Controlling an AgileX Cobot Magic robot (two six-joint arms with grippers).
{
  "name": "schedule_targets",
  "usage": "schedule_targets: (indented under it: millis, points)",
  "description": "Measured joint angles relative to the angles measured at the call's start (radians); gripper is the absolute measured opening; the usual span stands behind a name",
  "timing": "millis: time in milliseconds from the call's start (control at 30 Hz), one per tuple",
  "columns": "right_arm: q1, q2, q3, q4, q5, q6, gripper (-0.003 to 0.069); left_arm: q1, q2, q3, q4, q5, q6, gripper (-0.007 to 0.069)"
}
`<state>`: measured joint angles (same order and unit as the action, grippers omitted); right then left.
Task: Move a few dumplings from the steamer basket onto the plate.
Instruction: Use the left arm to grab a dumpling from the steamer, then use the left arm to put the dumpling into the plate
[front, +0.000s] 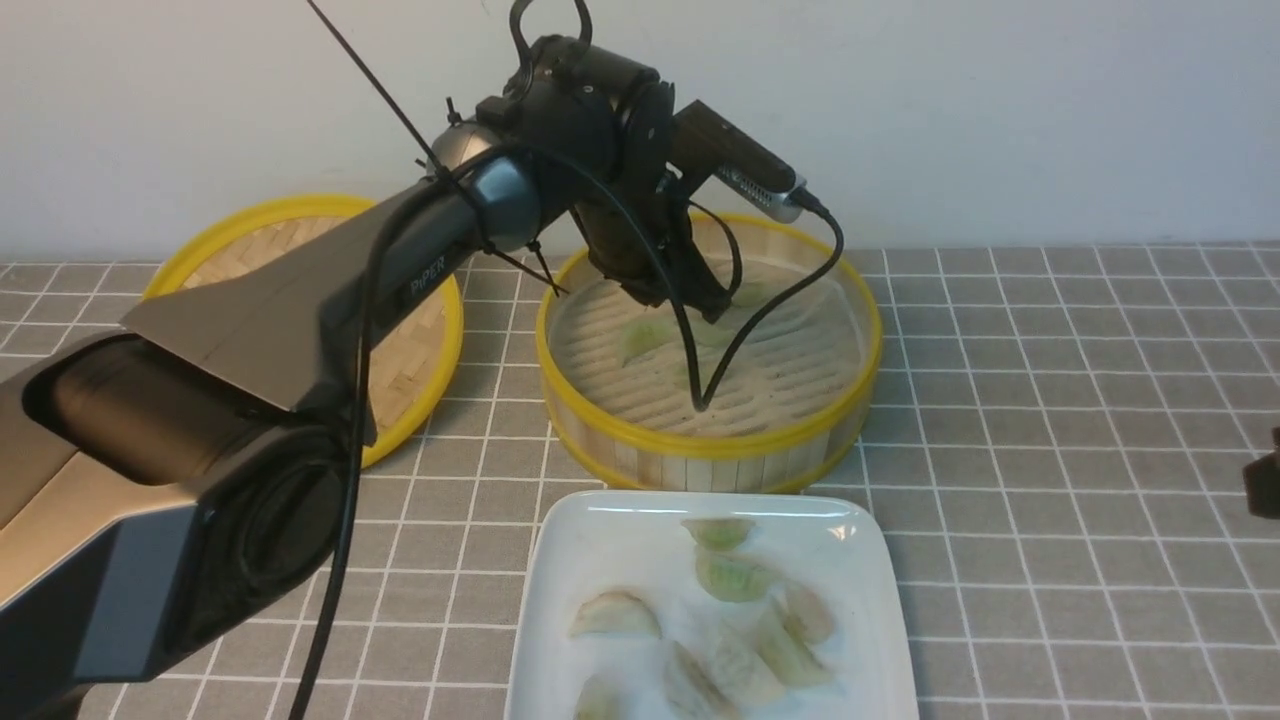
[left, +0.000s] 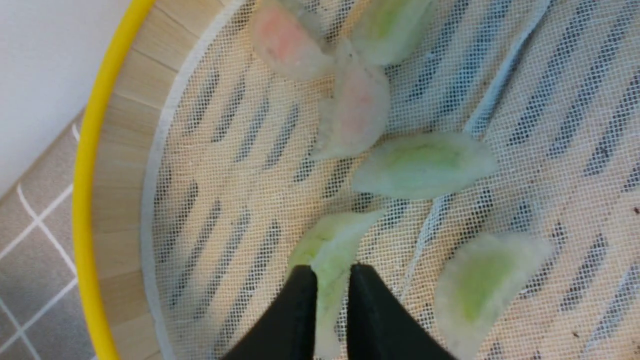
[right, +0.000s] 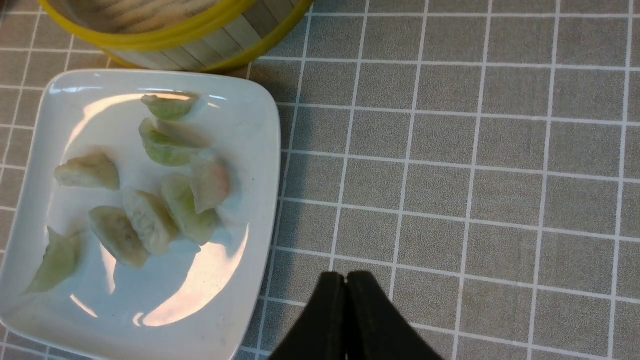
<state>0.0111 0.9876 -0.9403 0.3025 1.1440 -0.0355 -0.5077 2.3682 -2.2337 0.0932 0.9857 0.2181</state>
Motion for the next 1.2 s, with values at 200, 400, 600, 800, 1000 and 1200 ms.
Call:
schedule_targets:
  millis: [200,400,600,800,1000,1200]
  points:
    - [0.000,0.000,0.000,0.016,0.000,-0.002,-0.0010,0.000,0.015,-0.001,0.002,-0.014,0.000,0.0303]
    - [0.000,0.000,0.000,0.043,0.000,-0.002,-0.0010,0.000,0.074,-0.002,0.002,-0.027,-0.008,0.0407]
    - [0.000,0.000,0.000,0.045,0.002,-0.003,-0.0010,0.004,0.090,-0.005,0.025,-0.029,-0.033,0.0216]
    - [0.000,0.000,0.000,0.046,0.006,-0.017,-0.0010,0.004,0.040,0.000,0.005,0.067,-0.041,0.0062]
    - [0.000,0.000,0.000,0.045,0.007,-0.029,-0.0010,0.003,-0.122,-0.001,-0.026,0.184,-0.043,0.0062]
    - [0.000,0.000,0.000,0.048,0.009,-0.029,-0.0010,0.003,-0.253,-0.004,-0.122,0.253,-0.025,0.0062]
